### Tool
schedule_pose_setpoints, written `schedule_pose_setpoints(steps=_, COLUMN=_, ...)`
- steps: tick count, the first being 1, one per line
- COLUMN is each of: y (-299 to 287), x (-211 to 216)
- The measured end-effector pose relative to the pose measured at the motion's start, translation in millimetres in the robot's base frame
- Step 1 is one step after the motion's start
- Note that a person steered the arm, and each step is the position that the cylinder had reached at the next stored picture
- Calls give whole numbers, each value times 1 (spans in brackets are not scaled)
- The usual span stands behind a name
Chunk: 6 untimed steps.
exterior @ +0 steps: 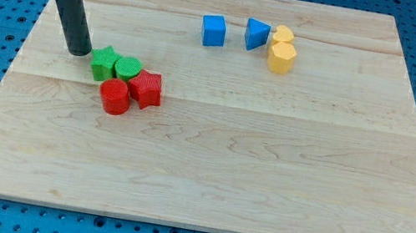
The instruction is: Place your arm parallel to the left of the red circle
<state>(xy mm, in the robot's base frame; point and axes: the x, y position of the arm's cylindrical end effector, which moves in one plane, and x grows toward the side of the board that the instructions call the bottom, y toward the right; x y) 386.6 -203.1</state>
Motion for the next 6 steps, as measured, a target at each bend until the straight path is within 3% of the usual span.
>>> schedule_pose_setpoints(steps=4, y=-12, x=0)
schedule_pose_setpoints(steps=6, y=-27, x=92)
